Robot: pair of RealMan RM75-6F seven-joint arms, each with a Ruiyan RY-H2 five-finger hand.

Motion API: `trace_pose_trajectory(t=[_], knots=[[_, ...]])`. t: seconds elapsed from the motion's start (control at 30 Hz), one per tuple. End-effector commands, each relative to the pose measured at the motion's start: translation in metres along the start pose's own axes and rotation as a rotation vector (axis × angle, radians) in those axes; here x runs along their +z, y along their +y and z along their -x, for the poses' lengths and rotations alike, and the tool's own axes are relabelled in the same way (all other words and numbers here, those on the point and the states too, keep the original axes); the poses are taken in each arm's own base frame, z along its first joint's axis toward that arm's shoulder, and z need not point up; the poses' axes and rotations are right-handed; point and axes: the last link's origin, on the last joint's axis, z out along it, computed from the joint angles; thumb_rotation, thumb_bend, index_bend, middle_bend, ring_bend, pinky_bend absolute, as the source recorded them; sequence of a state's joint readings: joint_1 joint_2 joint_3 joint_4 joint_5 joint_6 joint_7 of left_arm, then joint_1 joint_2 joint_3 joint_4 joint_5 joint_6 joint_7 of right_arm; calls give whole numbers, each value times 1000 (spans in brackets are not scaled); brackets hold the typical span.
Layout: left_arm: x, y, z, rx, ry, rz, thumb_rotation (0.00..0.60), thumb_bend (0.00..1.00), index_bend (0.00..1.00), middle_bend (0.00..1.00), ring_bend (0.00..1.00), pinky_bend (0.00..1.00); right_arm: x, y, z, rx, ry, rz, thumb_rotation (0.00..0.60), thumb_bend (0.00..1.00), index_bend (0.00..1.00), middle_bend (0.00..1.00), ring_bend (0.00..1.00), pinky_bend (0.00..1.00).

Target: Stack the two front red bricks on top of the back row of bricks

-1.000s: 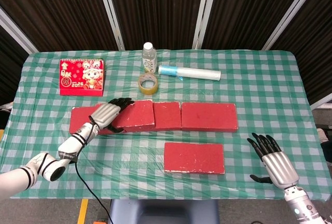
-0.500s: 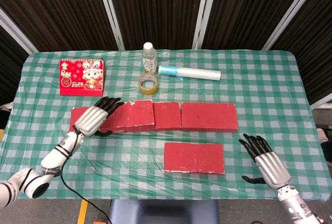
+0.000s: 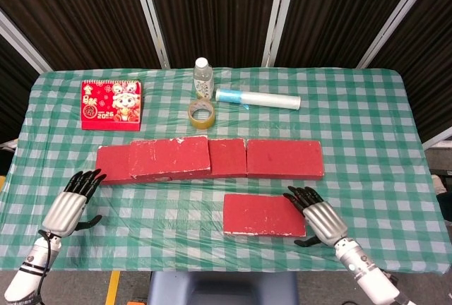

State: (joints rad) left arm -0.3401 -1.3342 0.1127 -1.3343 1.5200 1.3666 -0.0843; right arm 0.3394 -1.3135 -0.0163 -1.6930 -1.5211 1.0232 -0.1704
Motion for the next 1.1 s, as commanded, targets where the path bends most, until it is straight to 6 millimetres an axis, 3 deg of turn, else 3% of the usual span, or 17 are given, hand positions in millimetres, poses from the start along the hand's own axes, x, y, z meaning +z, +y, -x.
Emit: trace_pose_trajectory(t=[0.03, 0.47, 0.53, 0.67, 0.77, 0.93, 1.1], knots=[[-1, 0, 3, -9, 5, 10, 600, 235, 0, 0, 0, 26, 21, -19, 3, 3, -34, -17, 599, 58, 0, 0, 0, 0], [2, -3, 5, -19, -15, 28, 600, 246, 0, 0, 0, 26, 51, -44, 8, -13, -125, -2, 587, 58, 0, 0, 0, 14], [2, -3, 5, -24, -21, 32, 600, 247, 0, 0, 0, 26, 54, -47, 8, -26, -122, 2, 584, 64, 44, 0, 0, 56], [3, -3, 4, -32, -25, 35, 600, 248, 0, 0, 0, 26, 57, -51, 9, -35, -113, 16, 589, 105, 261, 103, 0, 210], [3, -5, 3, -37, -23, 32, 600, 250, 0, 0, 0, 26, 61, -52, 10, -41, -110, 29, 596, 116, 311, 162, 17, 244], [4, -7, 2, -43, -28, 27, 600, 254, 0, 0, 0, 26, 64, -56, 11, -28, -86, 49, 598, 157, 444, 306, 189, 387], [4, -8, 2, -45, -30, 26, 600, 252, 0, 0, 0, 26, 66, -58, 8, -14, -69, 56, 600, 174, 495, 361, 247, 446]])
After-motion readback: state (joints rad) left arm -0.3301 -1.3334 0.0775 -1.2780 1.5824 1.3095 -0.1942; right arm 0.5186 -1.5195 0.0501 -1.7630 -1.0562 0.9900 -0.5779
